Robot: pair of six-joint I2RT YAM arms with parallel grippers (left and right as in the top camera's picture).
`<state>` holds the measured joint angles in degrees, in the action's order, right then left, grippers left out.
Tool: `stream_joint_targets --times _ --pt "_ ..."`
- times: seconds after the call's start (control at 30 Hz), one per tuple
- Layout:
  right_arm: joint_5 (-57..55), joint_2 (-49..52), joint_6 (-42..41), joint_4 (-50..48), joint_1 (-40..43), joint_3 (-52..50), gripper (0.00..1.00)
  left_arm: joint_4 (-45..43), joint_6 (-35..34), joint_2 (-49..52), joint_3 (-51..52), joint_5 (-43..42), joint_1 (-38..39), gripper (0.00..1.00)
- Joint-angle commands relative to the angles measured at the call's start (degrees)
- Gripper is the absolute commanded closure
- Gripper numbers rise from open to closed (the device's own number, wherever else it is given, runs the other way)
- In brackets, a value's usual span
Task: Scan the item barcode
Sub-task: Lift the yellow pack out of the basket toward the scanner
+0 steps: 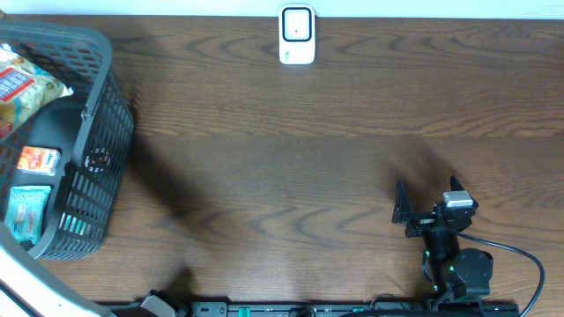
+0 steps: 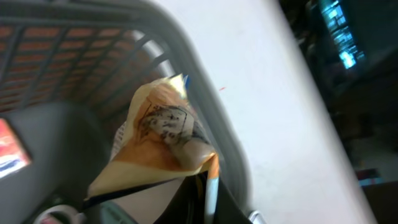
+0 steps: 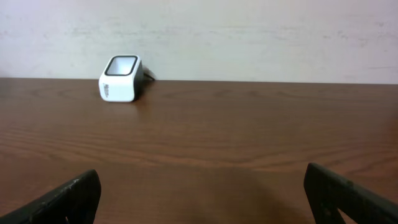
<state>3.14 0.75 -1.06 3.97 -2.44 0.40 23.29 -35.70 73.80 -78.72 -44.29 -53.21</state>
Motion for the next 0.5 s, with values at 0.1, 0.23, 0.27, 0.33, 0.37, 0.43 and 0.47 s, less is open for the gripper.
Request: stream_joint_targets --times 0.1,0.23,0.27,0.33,0.37,0.43,0.47 --pt "0.0 -0.1 -0.6 0.2 0.2 -0.1 0.01 -14.2 -12.4 -7.0 -1.1 -7.9 -0.1 0.93" --pt "0.0 -0.1 -0.6 0.2 0.2 -0.1 0.01 -25.3 -20.6 -10.5 -1.1 -9.9 0.4 0.93" --pt "0.0 -0.1 -0.6 0.2 0.2 -0.1 0.01 -27.1 -22.0 -11.1 -1.1 -10.2 1.1 0.93" --pt "0.0 -0.1 -0.6 0.2 0.2 -0.1 0.01 -29.0 -24.1 -12.1 -1.1 -10.6 3.9 0.93" --pt "0.0 -0.1 -0.6 0.2 0.2 -0.1 0.01 -29.0 -24.2 -12.3 -1.1 -10.6 5.9 0.93" --pt "0.0 -0.1 -0.6 0.2 0.2 -0.1 0.01 -29.0 -24.2 -12.2 -1.1 -10.6 10.9 0.93" --pt "0.0 -0.1 -0.6 0.2 0.2 -0.1 0.01 -28.9 -24.2 -11.9 -1.1 -10.6 13.8 0.93"
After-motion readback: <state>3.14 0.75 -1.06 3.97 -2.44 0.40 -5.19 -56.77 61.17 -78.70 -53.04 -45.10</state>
